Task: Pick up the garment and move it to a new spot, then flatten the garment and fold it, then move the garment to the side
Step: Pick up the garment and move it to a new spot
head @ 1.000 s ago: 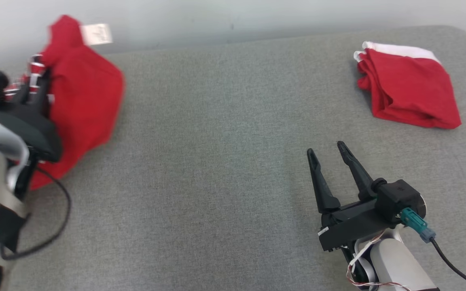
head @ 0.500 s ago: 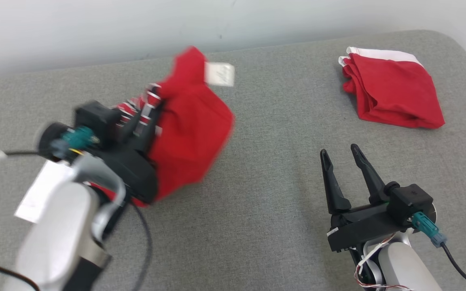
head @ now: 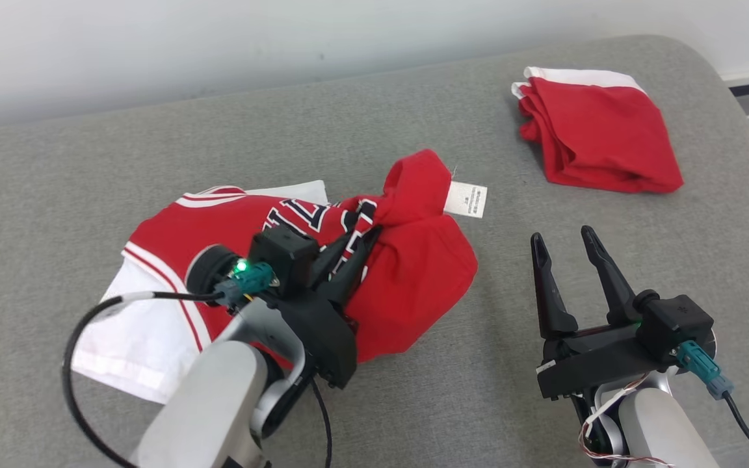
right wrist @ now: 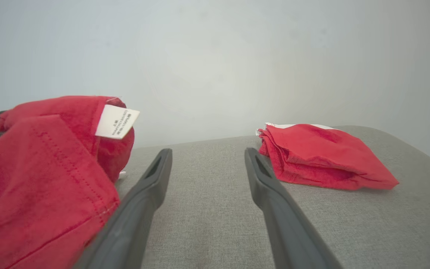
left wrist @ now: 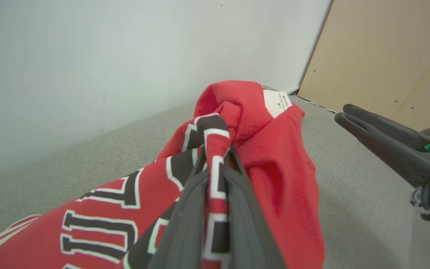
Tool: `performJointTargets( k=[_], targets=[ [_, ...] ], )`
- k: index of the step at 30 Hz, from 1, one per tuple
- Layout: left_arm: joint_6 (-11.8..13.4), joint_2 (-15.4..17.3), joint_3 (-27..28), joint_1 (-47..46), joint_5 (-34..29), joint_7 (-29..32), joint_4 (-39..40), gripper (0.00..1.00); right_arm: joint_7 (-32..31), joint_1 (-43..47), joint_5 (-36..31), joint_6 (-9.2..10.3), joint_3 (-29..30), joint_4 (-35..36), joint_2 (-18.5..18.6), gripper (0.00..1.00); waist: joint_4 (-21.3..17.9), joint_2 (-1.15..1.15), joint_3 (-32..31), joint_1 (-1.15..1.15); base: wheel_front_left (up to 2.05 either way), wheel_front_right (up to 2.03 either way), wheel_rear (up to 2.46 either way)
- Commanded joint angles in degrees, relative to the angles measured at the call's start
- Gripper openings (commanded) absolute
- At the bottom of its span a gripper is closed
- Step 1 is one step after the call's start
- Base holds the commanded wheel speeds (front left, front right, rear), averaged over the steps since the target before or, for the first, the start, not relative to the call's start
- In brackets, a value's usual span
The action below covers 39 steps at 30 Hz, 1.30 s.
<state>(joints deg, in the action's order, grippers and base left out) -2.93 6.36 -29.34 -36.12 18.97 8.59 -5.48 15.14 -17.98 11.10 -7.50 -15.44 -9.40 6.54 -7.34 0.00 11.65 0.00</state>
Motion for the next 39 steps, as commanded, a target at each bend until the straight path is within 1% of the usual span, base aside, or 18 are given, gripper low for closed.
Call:
performJointTargets(
  k=[1,6,7,8,9,14,19,23,25,33,37,39],
  targets=[
    [-0.01,-0.63,-0.58,0.70,0.00,-1.07,-1.23,0.00,0.11,0.68,-0.34,0.01,0.16,0.29,-0.25,1.00,-0.98,0.00,0.15,0.00,0.00,0.00,0.00],
    [-0.13,-1.60,-2.49,0.48,-0.42,-4.32,-7.17,0.00,0.12,0.88,-0.39,0.01,0.10,0.50,-0.47,1.00,-2.22,0.00,0.03,0.00,0.00,0.00,0.00],
    [-0.16,-1.72,-2.96,0.35,-0.77,-4.89,-8.58,0.29,0.12,0.90,-0.36,0.01,0.20,0.52,-0.49,1.00,-2.32,0.00,-0.02,0.00,0.00,0.00,0.00],
    [-0.20,-1.85,-3.21,0.24,-0.94,-5.62,-9.51,0.94,0.12,0.99,-0.35,0.01,0.29,0.53,-0.47,1.00,-2.35,0.00,-0.08,0.00,0.00,0.00,0.00],
    [-0.30,-2.00,-3.43,0.25,-0.72,-6.37,-10.45,1.00,0.12,1.05,-0.30,0.01,0.41,0.54,-0.40,1.00,-2.31,0.00,-0.18,0.00,0.00,0.00,0.00],
    [-0.18,-2.47,-4.38,0.19,-0.04,-9.20,-12.92,1.00,0.12,1.79,-0.45,0.01,1.20,0.28,-0.08,1.00,-1.10,0.00,-1.05,0.00,0.00,0.00,0.00],
    [0.72,-2.43,-3.80,1.44,0.97,-11.94,-12.67,1.00,0.12,2.52,-0.50,0.01,1.09,0.04,-0.03,1.00,0.57,0.00,-2.54,0.00,0.00,0.00,0.00],
    [2.18,-0.04,-1.48,3.04,1.81,-13.46,-13.71,1.00,0.12,3.20,-0.34,0.01,0.75,-0.27,0.07,1.00,1.24,0.00,-3.77,0.00,0.00,0.00,0.00],
    [2.64,0.57,-0.80,3.59,2.00,-13.83,-14.02,1.00,0.12,3.37,-0.33,0.01,0.73,-0.31,0.07,1.00,1.33,0.00,-4.05,0.00,0.00,0.00,0.00],
    [5.98,7.39,5.24,9.85,4.03,-16.26,-16.76,1.00,0.13,4.92,0.09,0.01,0.86,-0.25,0.10,1.00,1.41,0.00,-5.47,0.00,0.00,0.00,0.00],
    [7.02,10.28,8.69,12.76,5.96,-17.73,-17.83,1.00,0.13,5.69,0.17,0.01,1.03,-0.21,0.01,1.00,1.68,0.00,-5.79,0.00,0.00,0.00,0.00],
    [6.93,11.36,10.00,13.77,7.18,-17.82,-18.27,1.00,0.13,5.72,0.18,0.01,0.94,-0.19,0.02,1.00,1.75,0.00,-5.74,0.00,0.00,0.00,0.00]
  ],
)
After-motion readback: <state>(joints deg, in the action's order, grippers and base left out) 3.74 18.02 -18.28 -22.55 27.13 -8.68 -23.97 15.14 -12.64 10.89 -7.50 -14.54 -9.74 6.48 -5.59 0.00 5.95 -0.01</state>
